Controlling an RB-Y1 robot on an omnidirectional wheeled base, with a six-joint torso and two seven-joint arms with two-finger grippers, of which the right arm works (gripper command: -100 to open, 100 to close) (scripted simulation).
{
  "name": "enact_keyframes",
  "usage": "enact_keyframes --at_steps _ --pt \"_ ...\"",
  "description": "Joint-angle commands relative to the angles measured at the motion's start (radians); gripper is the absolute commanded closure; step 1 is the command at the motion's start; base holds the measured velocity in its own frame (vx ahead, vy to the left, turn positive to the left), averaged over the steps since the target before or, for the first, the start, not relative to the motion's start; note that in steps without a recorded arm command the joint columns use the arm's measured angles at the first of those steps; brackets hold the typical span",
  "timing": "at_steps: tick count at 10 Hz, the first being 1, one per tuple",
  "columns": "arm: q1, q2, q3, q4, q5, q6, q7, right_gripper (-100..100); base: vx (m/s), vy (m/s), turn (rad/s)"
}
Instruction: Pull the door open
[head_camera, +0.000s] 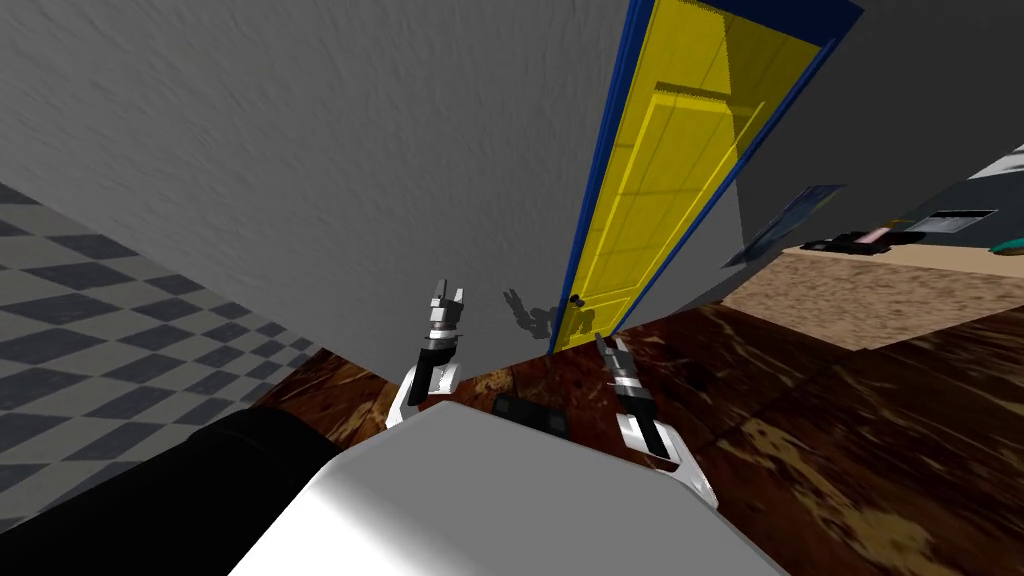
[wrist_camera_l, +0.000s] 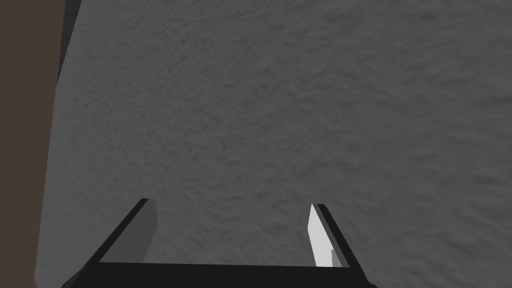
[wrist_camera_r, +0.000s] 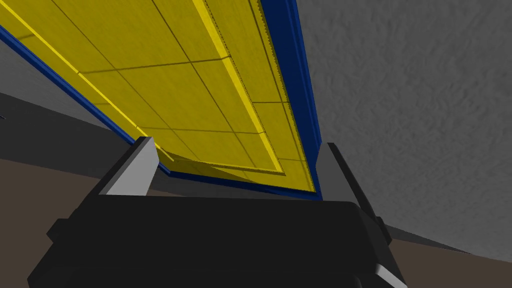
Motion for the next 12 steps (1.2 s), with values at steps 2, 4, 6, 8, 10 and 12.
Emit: enact_keyframes --at_steps 2,4,6,8,10,12 --pt "-0.021 -0.001 -0.012 0.067 0.038 -0.024 0.046 -100 0.093 -0.144 0.144" --pt "-0.034 0.001 -0.019 0.104 0.058 -0.036 0.07 -100 0.09 -0.098 0.077" --pt "-0.048 0.002 -0.025 0.142 0.078 -0.049 0.095 -100 0.054 -0.09 0.08" --pt "-0.061 0.003 -0.032 0.18 0.097 -0.061 0.119 -100 0.042 -0.092 0.084" --pt "-0.073 0.005 -0.038 0.215 0.116 -0.073 0.141 -100 0.062 -0.099 0.078" --pt "-0.091 0.008 -0.047 0.266 0.142 -0.09 0.174 -100 0.08 -0.125 0.12"
